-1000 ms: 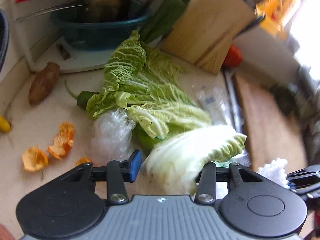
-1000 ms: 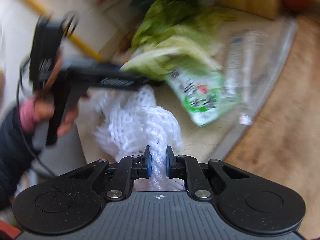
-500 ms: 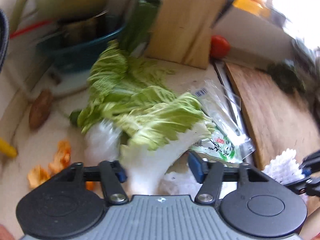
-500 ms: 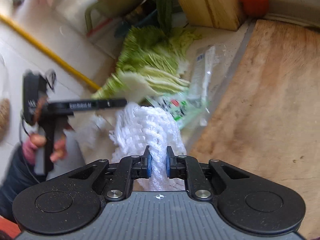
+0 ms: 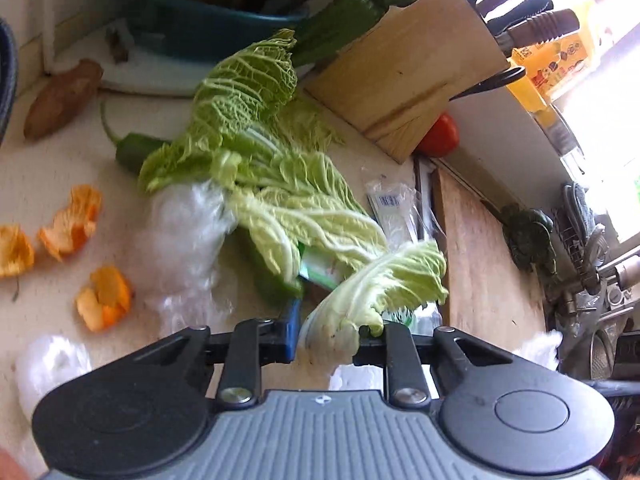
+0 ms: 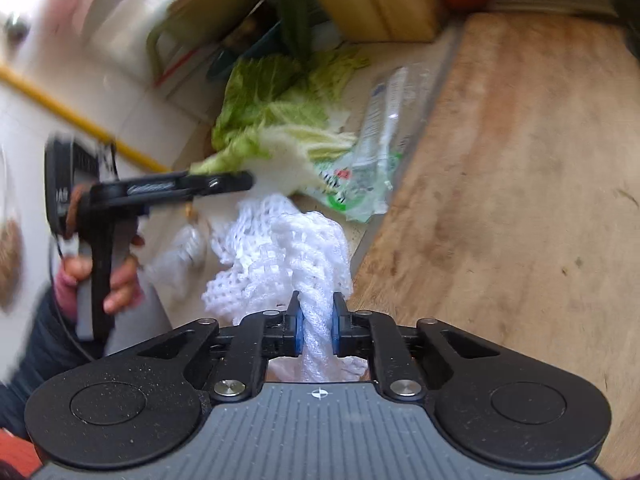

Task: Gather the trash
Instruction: 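Lift the cabbage leaf off the counter with the left gripper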

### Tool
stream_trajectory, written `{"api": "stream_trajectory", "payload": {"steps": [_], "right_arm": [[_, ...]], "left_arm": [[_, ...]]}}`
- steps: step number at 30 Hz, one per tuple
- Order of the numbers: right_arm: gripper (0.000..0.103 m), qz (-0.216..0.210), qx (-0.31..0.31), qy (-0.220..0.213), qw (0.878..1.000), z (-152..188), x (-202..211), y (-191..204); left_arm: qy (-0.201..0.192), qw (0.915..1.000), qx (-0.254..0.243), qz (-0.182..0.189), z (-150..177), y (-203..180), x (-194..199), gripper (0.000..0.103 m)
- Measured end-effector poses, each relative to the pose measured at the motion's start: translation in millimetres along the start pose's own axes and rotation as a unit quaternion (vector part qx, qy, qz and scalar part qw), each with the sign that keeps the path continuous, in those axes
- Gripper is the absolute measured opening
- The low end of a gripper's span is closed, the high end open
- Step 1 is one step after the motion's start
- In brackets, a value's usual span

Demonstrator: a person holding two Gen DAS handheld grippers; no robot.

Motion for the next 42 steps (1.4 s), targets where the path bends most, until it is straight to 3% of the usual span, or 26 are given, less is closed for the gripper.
{"api": "stream_trajectory", "payload": {"steps": [3, 7, 12, 14, 16, 22, 23, 29, 33, 36, 42], "right_arm": [[0.016, -0.03, -0.038, -0.024, 0.999, -4.7, 12.9, -5.1], [0.016, -0.056, -0.068, -0.055, 0.995, -10.6, 31.5, -10.9], [0.016, -0.03, -0.068, -0.057, 0.996, -11.1, 32.7, -19.2], [0.016, -0.033, -0.074, -0.05, 0.995, -9.1, 25.4, -20.9], [0.017, -0.035, -0.072, -0.045, 0.996, -7.0, 19.6, -19.5], [0.017, -0.04, -0.076, -0.051, 0.995, -5.4, 12.5, -17.5], [0.017, -0.041, -0.077, -0.054, 0.995, -5.6, 12.7, -17.6], [0.017, -0.054, -0.087, -0.062, 0.993, -12.3, 8.6, -15.2], [0.017, -0.07, -0.073, -0.062, 0.993, -18.6, 6.0, -6.4], [0.017, -0.08, -0.06, -0.061, 0.993, -23.1, 5.2, 0.3], [0.017, -0.112, -0.05, -0.054, 0.991, -30.1, -1.6, 9.2]], "left_arm": [[-0.002, 0.9997, -0.021, -0.011, 15.4, -1.7, 7.0, 0.021], [-0.005, 0.9895, -0.118, -0.083, 28.9, -11.5, -4.2, 0.022], [-0.002, 0.9863, -0.14, -0.088, 16.8, -23.0, -27.6, 0.047], [0.011, 0.9913, -0.108, -0.075, 9.9, -18.8, -36.6, 0.055], [0.009, 0.9973, -0.056, -0.048, 3.0, -9.8, -37.3, 0.054], [0.002, 0.9999, 0.013, 0.008, 10.9, 3.8, -11.4, 0.02], [0.001, 0.9994, 0.028, 0.021, 12.2, 5.8, -5.7, 0.015], [-0.031, 0.9918, 0.095, 0.08, 16.3, 8.2, 26.1, 0.015], [-0.067, 0.9836, 0.115, 0.123, 20.3, 2.3, 51.4, 0.015], [-0.09, 0.9828, 0.119, 0.108, 22.1, 4.5, 62.9, 0.015], [-0.133, 0.9721, 0.14, 0.133, 32.5, 5.0, 91.6, 0.015]]}}
Point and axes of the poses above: each gripper's, at about its wrist camera, not at the fingertips, and x roughly against the way its jaws point, y to its left, z to its underside, the point moved 8 cm from there along -x, roughly the way its jaws point, and after that the axes turned 11 degrees about x, right-handed, at the moved point
